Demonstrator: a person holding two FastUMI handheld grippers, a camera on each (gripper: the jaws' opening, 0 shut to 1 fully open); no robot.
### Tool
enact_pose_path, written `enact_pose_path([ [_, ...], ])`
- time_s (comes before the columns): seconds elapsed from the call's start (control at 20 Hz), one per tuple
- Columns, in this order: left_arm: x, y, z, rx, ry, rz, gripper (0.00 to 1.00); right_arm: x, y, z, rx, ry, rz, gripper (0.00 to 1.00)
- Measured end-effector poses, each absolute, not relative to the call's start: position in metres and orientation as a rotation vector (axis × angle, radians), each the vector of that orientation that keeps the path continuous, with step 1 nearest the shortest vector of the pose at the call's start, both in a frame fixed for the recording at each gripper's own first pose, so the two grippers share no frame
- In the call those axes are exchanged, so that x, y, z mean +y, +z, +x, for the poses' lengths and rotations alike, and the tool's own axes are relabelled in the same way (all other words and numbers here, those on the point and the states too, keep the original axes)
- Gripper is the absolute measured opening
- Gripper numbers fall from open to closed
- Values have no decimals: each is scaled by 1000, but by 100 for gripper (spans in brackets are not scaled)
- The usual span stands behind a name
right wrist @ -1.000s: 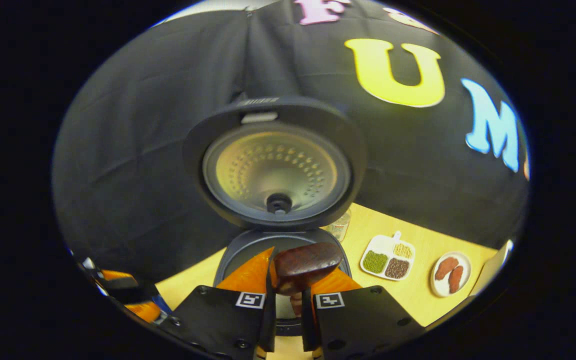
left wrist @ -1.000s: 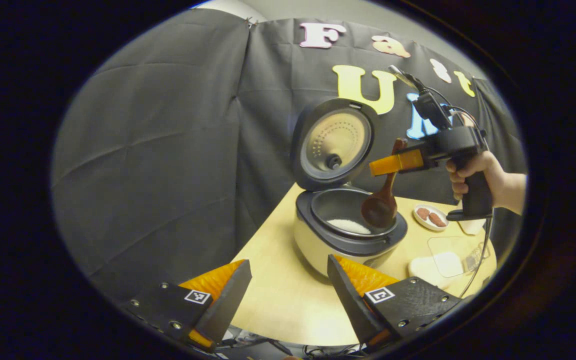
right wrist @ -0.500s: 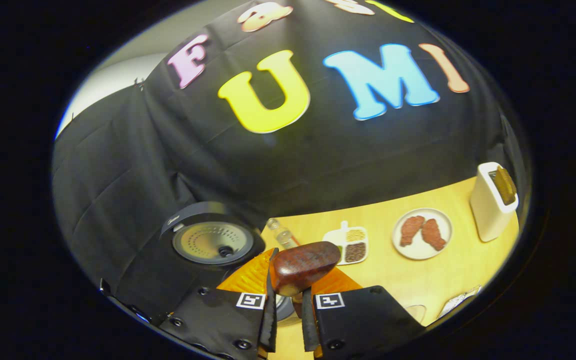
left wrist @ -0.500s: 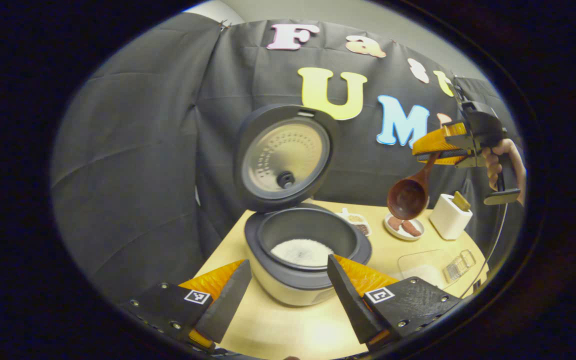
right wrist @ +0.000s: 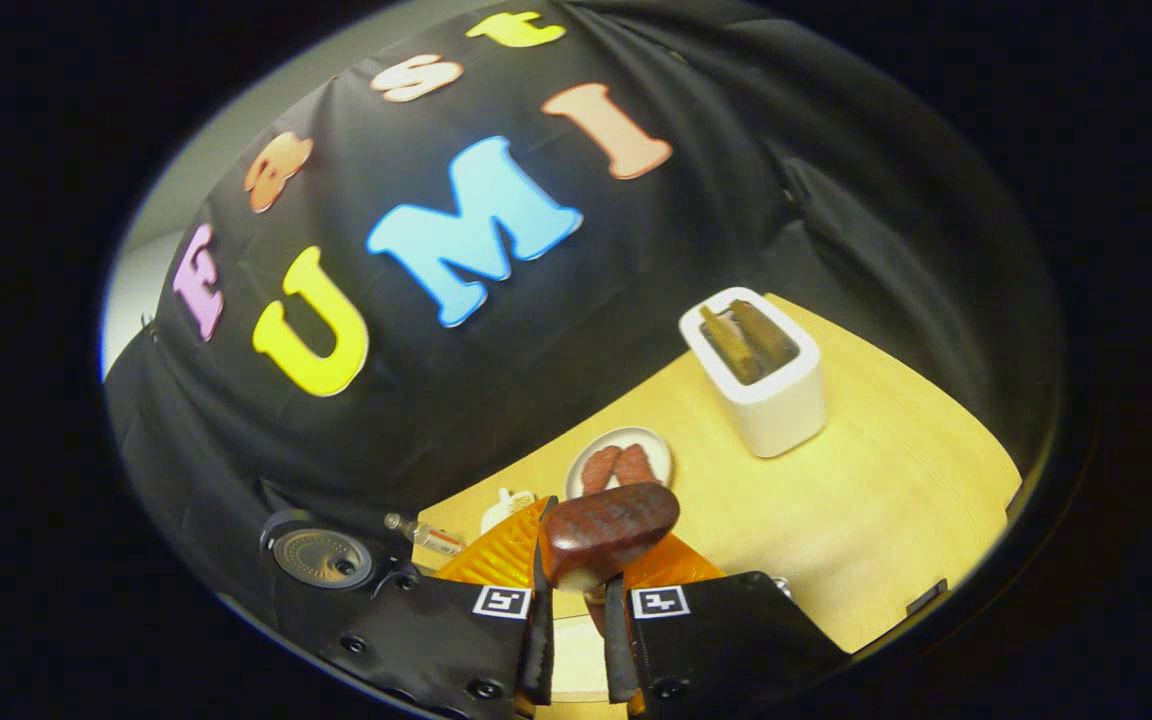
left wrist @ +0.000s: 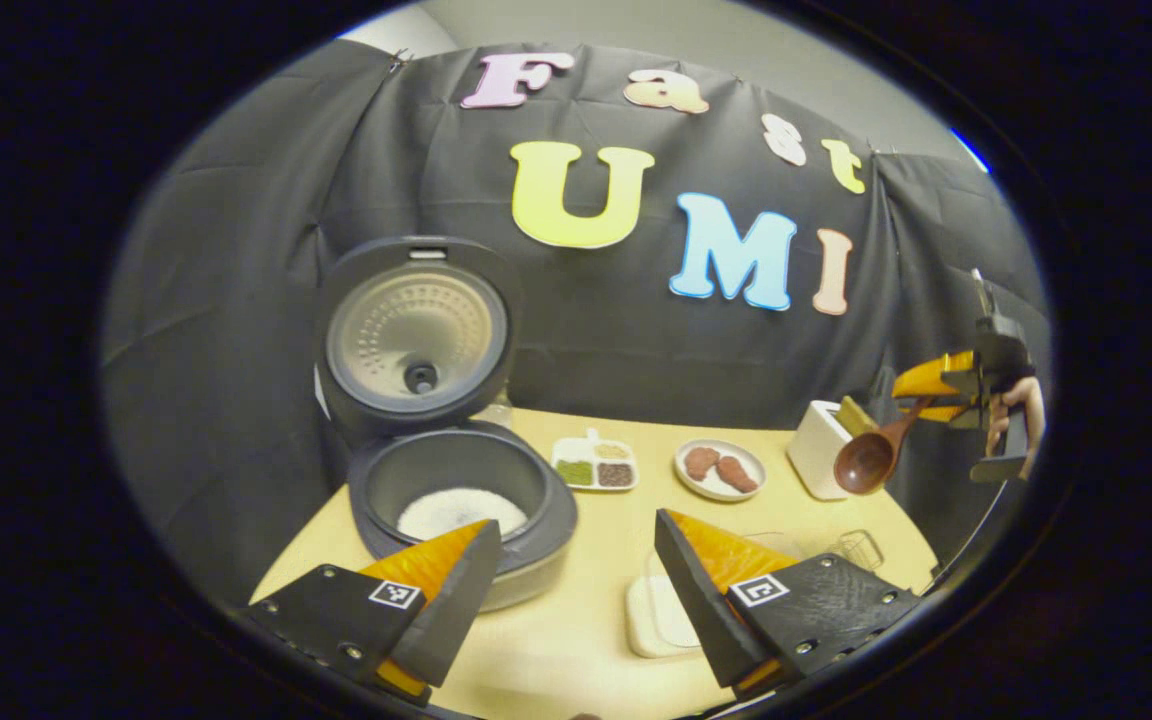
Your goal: Close the left gripper, press the button to open the rice cooker; take a wooden spoon from the chopstick holder with the right hand, scoop a spoonful of rice and pour it into the rice cooker, then put the wooden spoon back into the chopstick holder.
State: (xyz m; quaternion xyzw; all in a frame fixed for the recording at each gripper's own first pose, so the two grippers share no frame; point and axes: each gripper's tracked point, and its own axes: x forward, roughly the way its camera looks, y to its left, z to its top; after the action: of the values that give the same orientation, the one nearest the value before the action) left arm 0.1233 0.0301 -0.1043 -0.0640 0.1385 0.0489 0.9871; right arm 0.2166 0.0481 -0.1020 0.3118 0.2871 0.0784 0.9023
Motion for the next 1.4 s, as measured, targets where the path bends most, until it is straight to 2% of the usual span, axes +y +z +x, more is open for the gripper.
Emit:
enact_pose_path([
  [0.25, -24, -105, 129, 322, 113, -166, 96, -10, -160, 193, 680, 99, 739, 23],
  [0.4, -39, -96, 128, 311, 170, -202, 96, -9, -192, 184, 752, 119, 769, 22],
  [0.65, -45, -94, 105, 288, 302, -236, 96, 4, -233, 184, 793, 183, 639, 22],
  [0.7, -43, -93, 95, 279, 333, -236, 96, 11, -238, 186, 802, 202, 624, 19],
  [0.8, -39, -93, 77, 267, 392, -240, 96, 19, -252, 192, 804, 220, 555, 24],
  [1.1, -11, -86, 37, 226, 497, -266, 96, 18, -258, 182, 797, 242, 470, 29],
  [1.2, 5, -77, 34, 199, 514, -242, 96, 21, -252, 176, 782, 264, 486, 38],
  [1.25, 13, -69, 35, 185, 516, -232, 96, 22, -249, 174, 774, 268, 485, 50],
  [1.3, 22, -62, 37, 173, 516, -226, 96, 17, -247, 171, 762, 255, 463, 78],
  [1.35, 30, -52, 38, 158, 514, -221, 96, 11, -243, 168, 743, 240, 438, 98],
  [1.4, 40, -43, 41, 146, 510, -216, 96, 4, -240, 165, 721, 220, 407, 92],
])
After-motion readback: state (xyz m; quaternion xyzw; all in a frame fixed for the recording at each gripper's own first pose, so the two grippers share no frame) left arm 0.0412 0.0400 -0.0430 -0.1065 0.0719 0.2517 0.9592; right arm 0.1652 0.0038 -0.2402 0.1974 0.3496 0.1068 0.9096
